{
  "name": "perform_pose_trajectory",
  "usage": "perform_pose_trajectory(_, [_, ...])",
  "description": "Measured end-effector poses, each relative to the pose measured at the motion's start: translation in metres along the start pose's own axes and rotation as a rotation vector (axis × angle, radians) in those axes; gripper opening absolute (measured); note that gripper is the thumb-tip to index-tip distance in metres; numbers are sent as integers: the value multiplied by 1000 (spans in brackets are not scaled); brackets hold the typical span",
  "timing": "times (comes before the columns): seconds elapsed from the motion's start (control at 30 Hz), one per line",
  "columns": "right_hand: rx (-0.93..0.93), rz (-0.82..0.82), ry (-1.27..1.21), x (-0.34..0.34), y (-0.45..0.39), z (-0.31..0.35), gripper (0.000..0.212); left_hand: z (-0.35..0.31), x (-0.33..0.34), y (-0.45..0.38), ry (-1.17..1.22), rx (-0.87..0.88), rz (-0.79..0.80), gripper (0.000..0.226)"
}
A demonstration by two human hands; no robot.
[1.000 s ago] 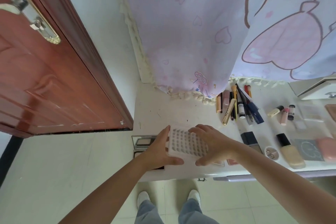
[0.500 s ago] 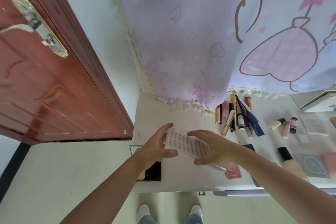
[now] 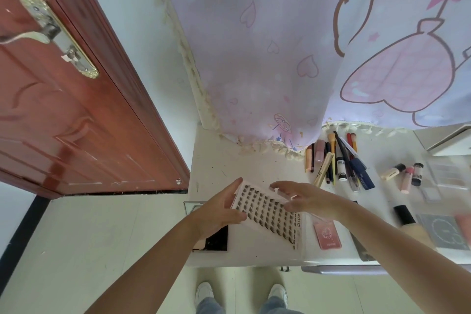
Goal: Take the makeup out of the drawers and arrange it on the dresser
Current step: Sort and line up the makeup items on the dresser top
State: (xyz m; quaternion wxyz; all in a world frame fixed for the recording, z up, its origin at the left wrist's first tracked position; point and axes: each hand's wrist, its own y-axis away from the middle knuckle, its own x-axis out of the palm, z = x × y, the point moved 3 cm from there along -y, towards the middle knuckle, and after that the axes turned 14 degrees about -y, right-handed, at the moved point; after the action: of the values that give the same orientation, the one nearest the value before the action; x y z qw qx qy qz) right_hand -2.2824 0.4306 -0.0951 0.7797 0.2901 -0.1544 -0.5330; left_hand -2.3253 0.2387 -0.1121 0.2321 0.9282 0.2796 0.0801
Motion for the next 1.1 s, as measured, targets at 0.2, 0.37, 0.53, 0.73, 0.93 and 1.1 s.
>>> perform_pose_trajectory(0.2, [21,-55,-144,-15,-5,4,49,7,-12,-4,92,-152,-181,47])
perform_pose_trajectory(0.37, [-121,-317,-132,-44,3,5,23,15,-11,1,191,-163,-252,49])
perform_pose_trajectory(0.53, [-207,-541,-577,-67,9,-19,23,17,-2,1,352,-114,-277,50])
perform_pose_trajectory(0.73, [-97,-597,-639,-52,-2,-43,34,29,18,-7,287,-118,-261,55])
perform_pose_trajectory(0.93, [-8,-650,-557,-39,-17,-62,24,60,37,-2,-319,-215,-121,100])
perform_pose_trajectory(1.1, [3,-649,-481,-25,-31,-75,16,85,55,0,-611,-273,-208,111])
